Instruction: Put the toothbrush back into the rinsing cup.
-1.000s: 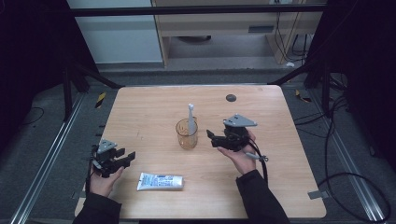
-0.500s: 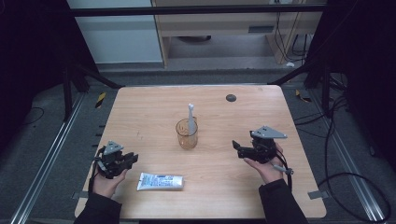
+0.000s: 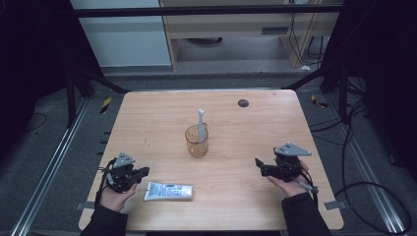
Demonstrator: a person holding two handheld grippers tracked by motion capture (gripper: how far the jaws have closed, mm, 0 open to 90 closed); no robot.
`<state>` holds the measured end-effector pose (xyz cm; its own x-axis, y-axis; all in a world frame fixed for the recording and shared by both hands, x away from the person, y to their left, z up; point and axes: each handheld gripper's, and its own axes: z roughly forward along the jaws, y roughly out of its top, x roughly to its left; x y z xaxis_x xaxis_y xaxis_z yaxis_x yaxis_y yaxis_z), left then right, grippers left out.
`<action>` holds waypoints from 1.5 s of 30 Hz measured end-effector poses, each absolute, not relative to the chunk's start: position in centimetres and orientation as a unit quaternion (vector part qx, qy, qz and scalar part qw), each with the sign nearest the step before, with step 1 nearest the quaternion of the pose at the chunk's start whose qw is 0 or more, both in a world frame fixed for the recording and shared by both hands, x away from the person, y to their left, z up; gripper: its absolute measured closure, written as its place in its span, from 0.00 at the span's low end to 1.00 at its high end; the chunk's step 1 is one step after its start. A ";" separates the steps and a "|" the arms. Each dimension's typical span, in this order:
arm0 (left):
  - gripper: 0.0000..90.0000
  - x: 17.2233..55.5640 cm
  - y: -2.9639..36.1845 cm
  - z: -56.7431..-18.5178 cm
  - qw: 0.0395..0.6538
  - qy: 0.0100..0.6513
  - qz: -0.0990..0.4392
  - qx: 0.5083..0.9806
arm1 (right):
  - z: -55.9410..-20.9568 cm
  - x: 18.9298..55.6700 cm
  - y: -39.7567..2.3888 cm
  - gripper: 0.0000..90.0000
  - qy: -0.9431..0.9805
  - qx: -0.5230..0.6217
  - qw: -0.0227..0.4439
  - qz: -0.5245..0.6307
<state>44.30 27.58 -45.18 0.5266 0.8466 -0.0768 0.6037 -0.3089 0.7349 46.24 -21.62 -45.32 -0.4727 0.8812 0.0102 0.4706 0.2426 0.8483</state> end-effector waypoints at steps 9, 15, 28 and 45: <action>0.99 42.5 27.4 -45.2 0.374 0.451 0.155 0.795 | -46.5 45.7 -21.9 0.21 0.759 0.450 0.241 0.404; 0.99 41.4 27.3 -45.4 0.373 0.446 0.142 0.802 | -46.9 45.5 -22.0 0.20 0.763 0.448 0.242 0.398; 1.00 39.8 26.6 -46.1 0.362 0.430 0.119 0.818 | -47.0 45.2 -22.6 0.20 0.758 0.455 0.242 0.399; 1.00 39.0 25.6 -47.3 0.330 0.416 0.099 0.842 | -47.0 45.3 -22.7 0.20 0.755 0.459 0.242 0.401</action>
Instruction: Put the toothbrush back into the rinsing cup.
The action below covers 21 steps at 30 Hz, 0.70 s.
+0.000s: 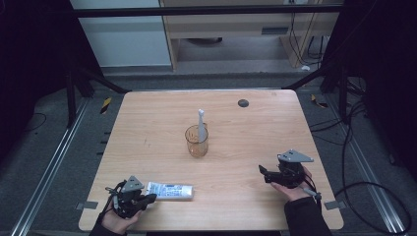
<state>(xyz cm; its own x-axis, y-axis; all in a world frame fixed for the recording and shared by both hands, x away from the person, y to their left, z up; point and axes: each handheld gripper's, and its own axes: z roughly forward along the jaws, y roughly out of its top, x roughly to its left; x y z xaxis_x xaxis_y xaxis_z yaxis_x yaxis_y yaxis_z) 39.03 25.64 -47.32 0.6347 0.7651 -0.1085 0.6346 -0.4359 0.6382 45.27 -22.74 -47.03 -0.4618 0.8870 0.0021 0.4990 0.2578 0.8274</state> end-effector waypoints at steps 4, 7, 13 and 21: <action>1.00 39.1 25.5 -47.6 0.323 0.417 0.098 0.844 | -47.0 45.3 -22.8 0.19 0.754 0.461 0.238 0.402; 1.00 39.3 25.3 -47.8 0.318 0.419 0.099 0.845 | -47.0 45.3 -22.8 0.19 0.755 0.459 0.241 0.401; 1.00 39.5 25.4 -47.8 0.318 0.420 0.100 0.844 | -47.0 45.3 -22.9 0.19 0.754 0.461 0.241 0.401; 1.00 40.1 25.3 -47.8 0.316 0.428 0.107 0.840 | -47.0 45.4 -22.8 0.19 0.755 0.460 0.241 0.400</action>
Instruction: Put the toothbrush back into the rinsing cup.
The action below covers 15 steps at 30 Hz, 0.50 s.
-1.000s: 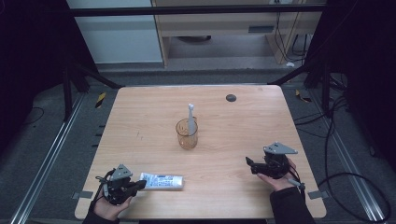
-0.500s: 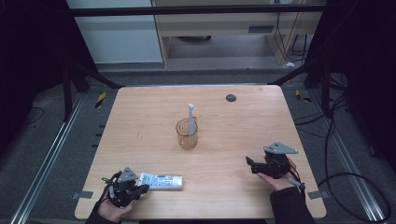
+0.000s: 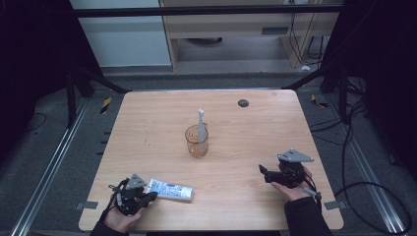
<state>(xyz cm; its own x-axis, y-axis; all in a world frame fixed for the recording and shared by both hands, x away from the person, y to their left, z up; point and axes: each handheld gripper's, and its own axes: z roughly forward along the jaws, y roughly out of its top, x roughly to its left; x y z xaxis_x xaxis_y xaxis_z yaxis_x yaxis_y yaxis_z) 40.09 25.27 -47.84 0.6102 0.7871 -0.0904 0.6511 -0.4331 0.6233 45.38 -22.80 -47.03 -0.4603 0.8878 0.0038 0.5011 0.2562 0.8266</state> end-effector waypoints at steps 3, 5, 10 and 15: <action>1.00 40.7 25.2 -47.9 0.319 0.433 0.109 0.836 | -47.1 45.4 -22.7 0.19 0.755 0.460 0.240 0.400; 1.00 41.2 25.2 -47.9 0.321 0.436 0.110 0.834 | -47.1 45.4 -22.7 0.19 0.755 0.461 0.239 0.400; 1.00 42.2 24.8 -47.9 0.323 0.439 0.115 0.831 | -47.1 45.4 -22.8 0.19 0.755 0.460 0.240 0.400; 1.00 43.1 24.4 -47.9 0.323 0.440 0.117 0.830 | -47.1 45.5 -22.8 0.19 0.756 0.460 0.239 0.398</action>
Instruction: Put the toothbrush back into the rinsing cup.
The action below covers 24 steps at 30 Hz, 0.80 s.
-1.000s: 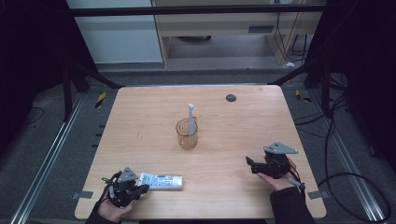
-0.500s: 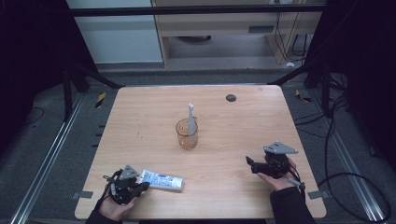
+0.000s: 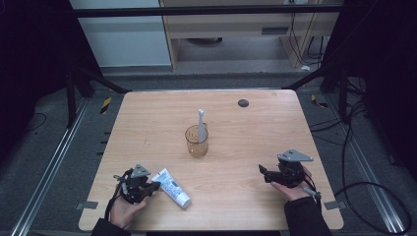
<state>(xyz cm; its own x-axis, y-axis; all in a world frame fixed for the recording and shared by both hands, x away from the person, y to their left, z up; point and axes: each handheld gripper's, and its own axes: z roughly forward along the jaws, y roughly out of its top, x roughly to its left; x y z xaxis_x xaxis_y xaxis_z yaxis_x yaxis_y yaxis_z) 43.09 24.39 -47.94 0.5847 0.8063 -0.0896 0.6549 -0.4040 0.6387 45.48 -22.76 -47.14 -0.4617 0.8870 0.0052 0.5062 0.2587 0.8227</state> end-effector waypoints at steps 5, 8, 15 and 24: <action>1.00 43.8 24.1 -48.0 0.325 0.444 0.118 0.827 | -47.2 45.5 -22.7 0.19 0.758 0.458 0.239 0.399; 1.00 44.3 23.7 -48.1 0.323 0.445 0.122 0.826 | -47.2 45.5 -22.7 0.19 0.757 0.458 0.239 0.399; 1.00 45.5 22.4 -48.2 0.320 0.439 0.129 0.830 | -47.2 45.6 -22.7 0.19 0.757 0.459 0.239 0.399; 1.00 46.5 21.0 -48.1 0.320 0.434 0.130 0.832 | -47.2 45.6 -22.7 0.19 0.758 0.459 0.239 0.398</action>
